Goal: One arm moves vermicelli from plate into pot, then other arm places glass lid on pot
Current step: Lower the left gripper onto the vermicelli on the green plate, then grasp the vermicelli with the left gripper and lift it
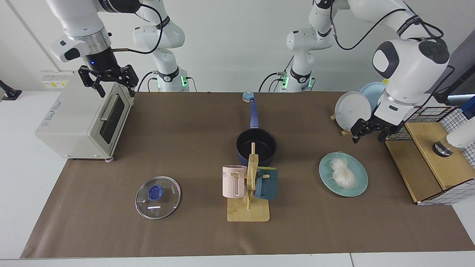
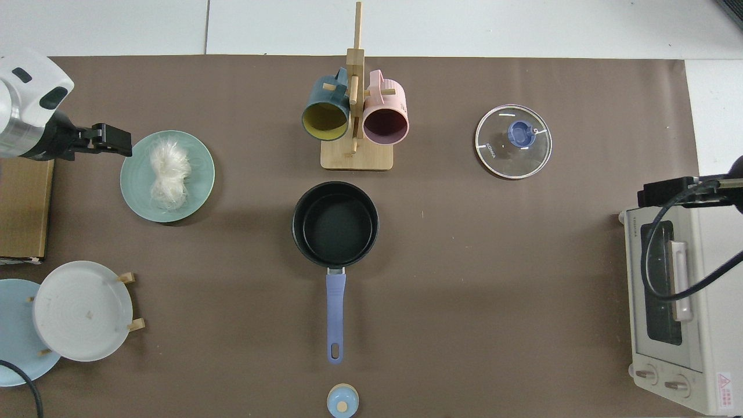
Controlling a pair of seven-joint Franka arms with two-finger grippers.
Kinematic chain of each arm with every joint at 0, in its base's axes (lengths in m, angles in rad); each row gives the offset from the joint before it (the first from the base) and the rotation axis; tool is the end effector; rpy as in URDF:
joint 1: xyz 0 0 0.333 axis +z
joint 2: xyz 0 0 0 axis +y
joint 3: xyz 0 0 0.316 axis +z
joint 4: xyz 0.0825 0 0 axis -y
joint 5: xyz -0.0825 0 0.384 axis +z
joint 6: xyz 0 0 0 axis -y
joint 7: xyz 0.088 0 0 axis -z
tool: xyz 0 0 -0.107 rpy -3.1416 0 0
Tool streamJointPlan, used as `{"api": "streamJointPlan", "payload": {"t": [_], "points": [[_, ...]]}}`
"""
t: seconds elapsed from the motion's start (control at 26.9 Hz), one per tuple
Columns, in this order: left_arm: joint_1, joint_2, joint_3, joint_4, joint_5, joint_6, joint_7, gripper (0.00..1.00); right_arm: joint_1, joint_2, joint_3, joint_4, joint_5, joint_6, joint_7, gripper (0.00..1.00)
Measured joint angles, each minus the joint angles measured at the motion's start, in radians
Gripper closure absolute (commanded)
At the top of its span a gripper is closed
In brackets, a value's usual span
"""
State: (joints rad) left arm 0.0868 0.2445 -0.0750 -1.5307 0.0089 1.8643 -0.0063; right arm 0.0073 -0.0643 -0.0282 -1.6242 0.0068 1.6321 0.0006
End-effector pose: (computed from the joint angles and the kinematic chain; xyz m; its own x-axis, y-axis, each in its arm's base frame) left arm 0.6462 0.0132 0.5241 0.9958 0.0193 0.0896 0.0185 -0.9998 0.0100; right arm 0.5405 -0.0111 0.6399 0.9972 -0.0219 0.0721 -0.0214 -0.9997 -0.0086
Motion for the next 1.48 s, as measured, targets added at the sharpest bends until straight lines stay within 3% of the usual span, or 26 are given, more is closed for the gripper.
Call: {"api": "streamJointPlan", "payload": {"t": [0.37, 0.78, 1.48], "points": [[-0.001, 0.111, -0.002, 0.024, 0.008, 0.108, -0.050, 0.00, 0.000, 0.000, 0.000, 0.000, 0.000, 0.000, 0.000, 0.00], [-0.017, 0.224, -0.020, 0.003, 0.093, 0.217, -0.193, 0.00, 0.000, 0.000, 0.000, 0.000, 0.000, 0.000, 0.000, 0.00], [-0.030, 0.229, -0.029, -0.157, 0.185, 0.328, -0.233, 0.00, 0.000, 0.000, 0.000, 0.000, 0.000, 0.000, 0.000, 0.00]]}}
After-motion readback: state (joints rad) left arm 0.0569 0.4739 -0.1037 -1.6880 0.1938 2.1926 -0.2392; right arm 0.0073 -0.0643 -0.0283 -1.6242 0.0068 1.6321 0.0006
